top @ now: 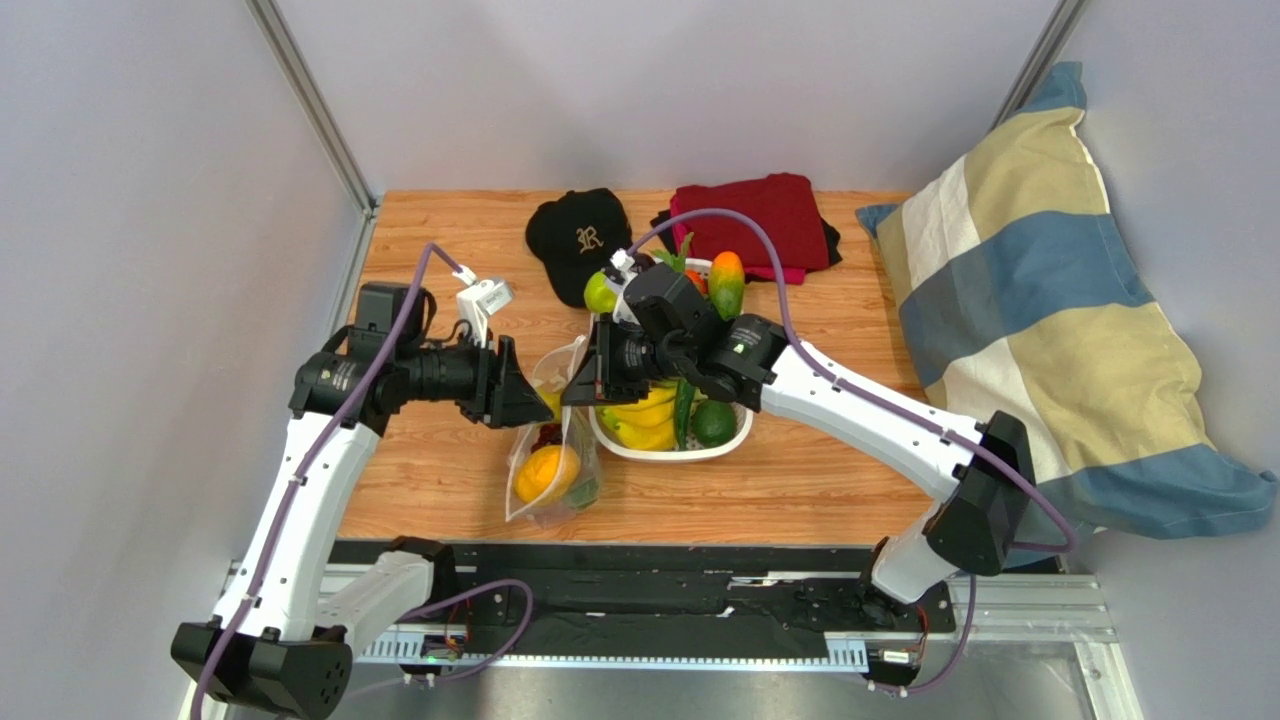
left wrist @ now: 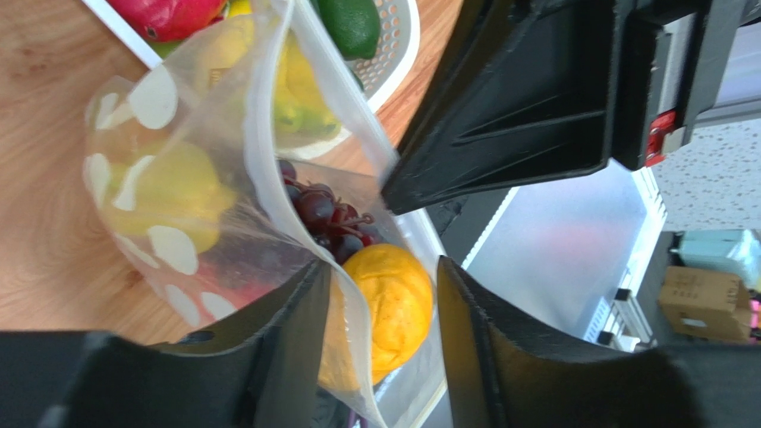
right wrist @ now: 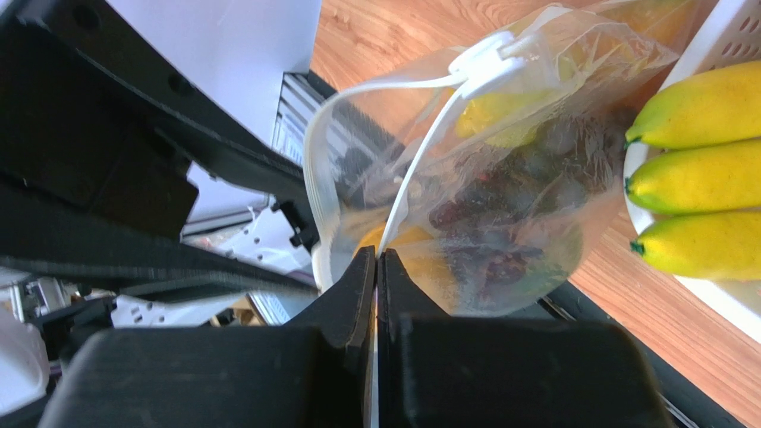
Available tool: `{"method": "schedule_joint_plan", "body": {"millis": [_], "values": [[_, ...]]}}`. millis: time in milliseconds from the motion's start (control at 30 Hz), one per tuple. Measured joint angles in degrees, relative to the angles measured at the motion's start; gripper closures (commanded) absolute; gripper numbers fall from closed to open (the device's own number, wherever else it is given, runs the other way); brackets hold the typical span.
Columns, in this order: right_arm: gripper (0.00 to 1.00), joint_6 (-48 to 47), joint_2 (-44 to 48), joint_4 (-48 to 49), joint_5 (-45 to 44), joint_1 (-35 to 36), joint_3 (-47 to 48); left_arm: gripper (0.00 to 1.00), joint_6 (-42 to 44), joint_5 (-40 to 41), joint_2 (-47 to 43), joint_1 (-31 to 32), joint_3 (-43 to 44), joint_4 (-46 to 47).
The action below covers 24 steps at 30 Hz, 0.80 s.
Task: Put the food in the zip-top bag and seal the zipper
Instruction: Adjust the zipper food storage bag at the center of the board.
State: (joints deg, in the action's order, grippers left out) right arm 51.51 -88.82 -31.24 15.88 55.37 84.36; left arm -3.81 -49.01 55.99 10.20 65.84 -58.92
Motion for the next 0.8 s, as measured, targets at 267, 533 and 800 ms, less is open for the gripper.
{"method": "schedule_joint_plan", "body": {"millis": [267,533,800], "values": [[1.0,3.4,-4.3,2.5,-2.4,0.4,0.5,0.4,-2.1,1.8,0.0,0.8,-2.7,2.9],[1.0,5.7,-7.7,2.6,-4.5,1.4,4.4,0.48,-2.6,9.7,0.0,5.4,-3.7,5.1],[1.0,6.2,-8.0,2.4,-6.1,1.5,5.4,1.0,-1.9,17.5,1.0,7.8,-3.6,5.2]]}}
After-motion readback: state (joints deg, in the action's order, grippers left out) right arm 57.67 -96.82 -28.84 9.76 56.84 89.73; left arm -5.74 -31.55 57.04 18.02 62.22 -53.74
